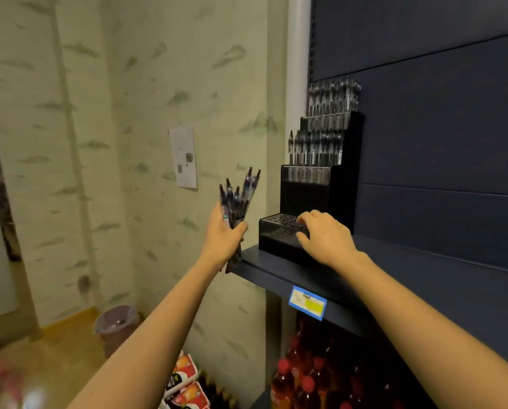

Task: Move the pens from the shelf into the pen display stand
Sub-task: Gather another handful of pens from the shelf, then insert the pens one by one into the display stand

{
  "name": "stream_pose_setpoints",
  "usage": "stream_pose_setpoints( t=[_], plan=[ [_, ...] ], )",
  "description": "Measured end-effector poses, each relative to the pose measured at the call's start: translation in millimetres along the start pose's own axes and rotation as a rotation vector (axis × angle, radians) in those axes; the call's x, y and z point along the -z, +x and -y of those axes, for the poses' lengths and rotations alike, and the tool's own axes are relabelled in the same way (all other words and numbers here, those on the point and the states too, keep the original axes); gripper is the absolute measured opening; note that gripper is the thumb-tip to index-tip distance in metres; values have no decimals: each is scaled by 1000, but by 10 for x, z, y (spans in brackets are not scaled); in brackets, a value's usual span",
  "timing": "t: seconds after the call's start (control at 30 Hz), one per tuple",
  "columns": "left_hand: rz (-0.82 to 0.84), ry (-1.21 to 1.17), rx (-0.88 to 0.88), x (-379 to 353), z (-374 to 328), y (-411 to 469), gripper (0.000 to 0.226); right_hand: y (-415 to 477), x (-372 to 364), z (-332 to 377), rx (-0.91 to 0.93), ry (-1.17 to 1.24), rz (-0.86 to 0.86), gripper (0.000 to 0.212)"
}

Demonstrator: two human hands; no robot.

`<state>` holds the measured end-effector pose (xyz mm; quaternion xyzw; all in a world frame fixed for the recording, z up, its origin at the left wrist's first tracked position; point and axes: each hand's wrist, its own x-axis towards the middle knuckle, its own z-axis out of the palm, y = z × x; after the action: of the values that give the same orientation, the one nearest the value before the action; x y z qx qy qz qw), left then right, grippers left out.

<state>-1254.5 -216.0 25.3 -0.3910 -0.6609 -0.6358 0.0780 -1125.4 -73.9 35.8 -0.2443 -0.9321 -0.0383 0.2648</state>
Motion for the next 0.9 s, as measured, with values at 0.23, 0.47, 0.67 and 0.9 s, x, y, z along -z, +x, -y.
stream_pose_setpoints(
  t=[0.23, 0.47, 0.67, 0.9],
  plan=[
    [93, -80, 6, -178, 337, 787, 31, 420, -61, -50, -117, -95, -21, 39],
    [242, -240, -35, -352, 480, 1325, 31, 653, -117, 0, -300, -165, -81, 37],
    [440, -329, -99, -446, 480, 1544, 21, 697, -121, 89, -451, -233, -124, 36],
    [580, -454, -74, -626, 396, 1632, 20, 747, 94, 88, -522, -142, -191, 31]
  ],
)
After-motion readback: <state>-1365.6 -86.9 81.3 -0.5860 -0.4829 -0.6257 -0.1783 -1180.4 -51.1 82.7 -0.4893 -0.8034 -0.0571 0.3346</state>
